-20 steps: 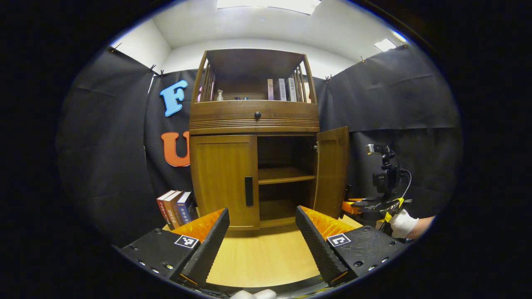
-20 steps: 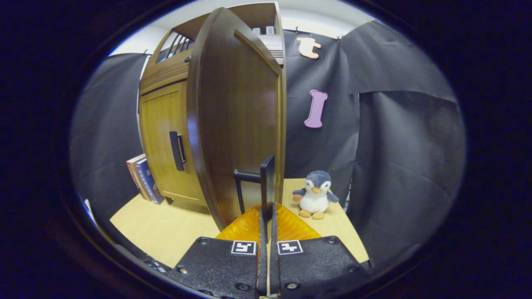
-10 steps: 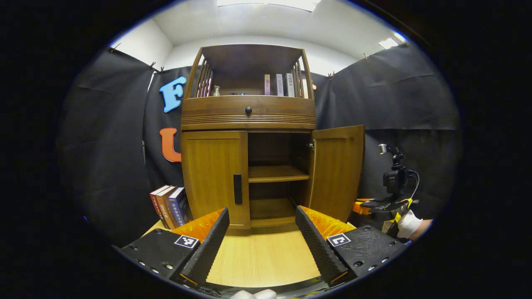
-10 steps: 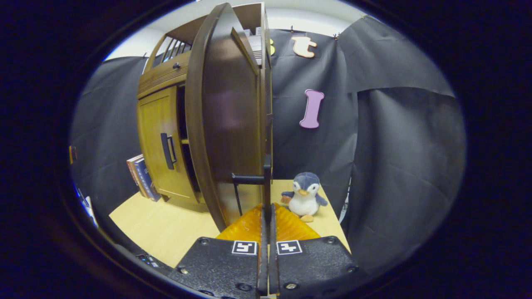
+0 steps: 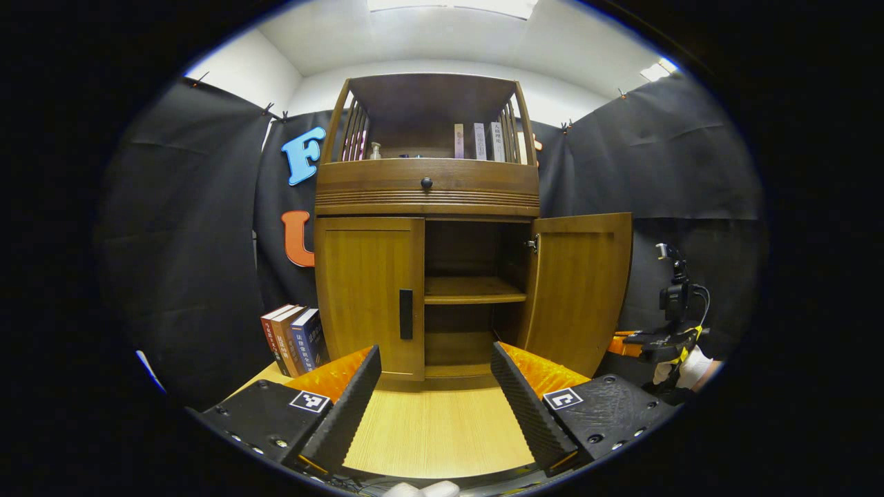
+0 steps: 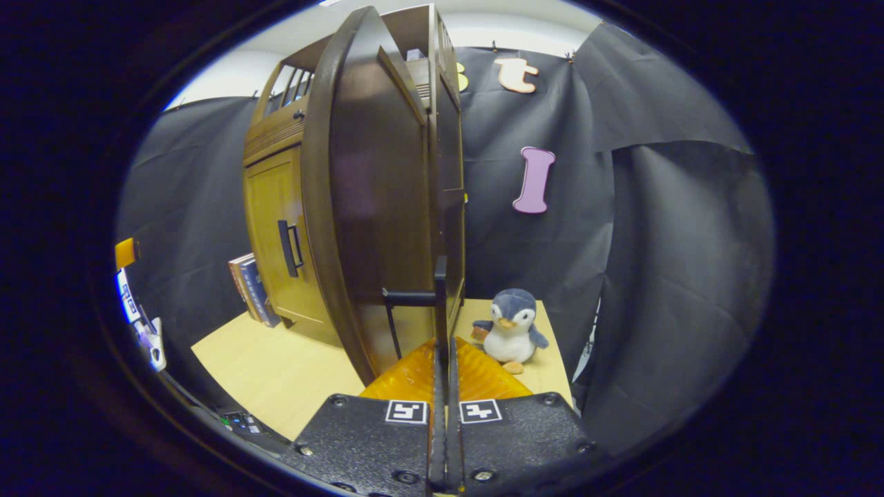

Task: Open the right door of the double-door shoe cabinet with the right hand, and open the left door with the left hand.

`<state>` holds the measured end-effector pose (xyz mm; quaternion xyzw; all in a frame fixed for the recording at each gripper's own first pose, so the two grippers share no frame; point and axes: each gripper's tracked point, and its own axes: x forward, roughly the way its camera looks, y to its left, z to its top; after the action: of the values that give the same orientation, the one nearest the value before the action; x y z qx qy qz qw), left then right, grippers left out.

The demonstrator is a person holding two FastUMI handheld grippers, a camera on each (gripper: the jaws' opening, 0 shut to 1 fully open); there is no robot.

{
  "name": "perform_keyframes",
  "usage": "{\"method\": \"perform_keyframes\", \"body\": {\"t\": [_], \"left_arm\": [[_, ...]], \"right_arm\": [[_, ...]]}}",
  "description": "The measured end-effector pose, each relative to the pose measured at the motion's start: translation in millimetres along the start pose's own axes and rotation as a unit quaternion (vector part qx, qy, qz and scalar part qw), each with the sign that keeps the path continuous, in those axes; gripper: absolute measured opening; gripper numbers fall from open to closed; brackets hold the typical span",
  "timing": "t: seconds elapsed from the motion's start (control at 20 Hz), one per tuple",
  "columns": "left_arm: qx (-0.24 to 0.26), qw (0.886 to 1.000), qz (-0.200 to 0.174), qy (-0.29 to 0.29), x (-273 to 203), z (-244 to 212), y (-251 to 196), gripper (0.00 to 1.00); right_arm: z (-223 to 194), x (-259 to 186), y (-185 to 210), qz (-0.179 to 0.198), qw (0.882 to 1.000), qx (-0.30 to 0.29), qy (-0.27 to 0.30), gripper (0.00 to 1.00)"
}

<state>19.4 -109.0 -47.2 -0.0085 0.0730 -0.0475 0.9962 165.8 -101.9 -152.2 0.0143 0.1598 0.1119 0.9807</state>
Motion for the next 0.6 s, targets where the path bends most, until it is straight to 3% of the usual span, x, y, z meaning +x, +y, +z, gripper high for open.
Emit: {"method": "perform_keyframes", "body": {"t": [0.35,0.4,0.55,0.6], "left_arm": [[0.001,1.0,-0.002,-0.001,-2.1,-3.0,1.7,0.96],[0.002,1.0,-0.004,-0.001,-2.1,-1.0,1.4,1.0],[0.006,1.0,-0.008,-0.003,-2.1,0.1,4.8,0.96],[0.008,1.0,-0.009,-0.005,-1.8,-0.2,7.2,1.0]], "right_arm": [[-0.9,-3.5,0.4,0.027,1.0,-0.009,-0.01,0.06],[-0.4,-5.4,-0.7,0.026,0.999,-0.013,-0.014,0.06],[-0.3,-13.0,-2.4,0.022,0.999,-0.016,-0.018,0.1],[-0.7,-16.5,-4.2,0.018,1.0,-0.012,-0.015,0.12]]}}
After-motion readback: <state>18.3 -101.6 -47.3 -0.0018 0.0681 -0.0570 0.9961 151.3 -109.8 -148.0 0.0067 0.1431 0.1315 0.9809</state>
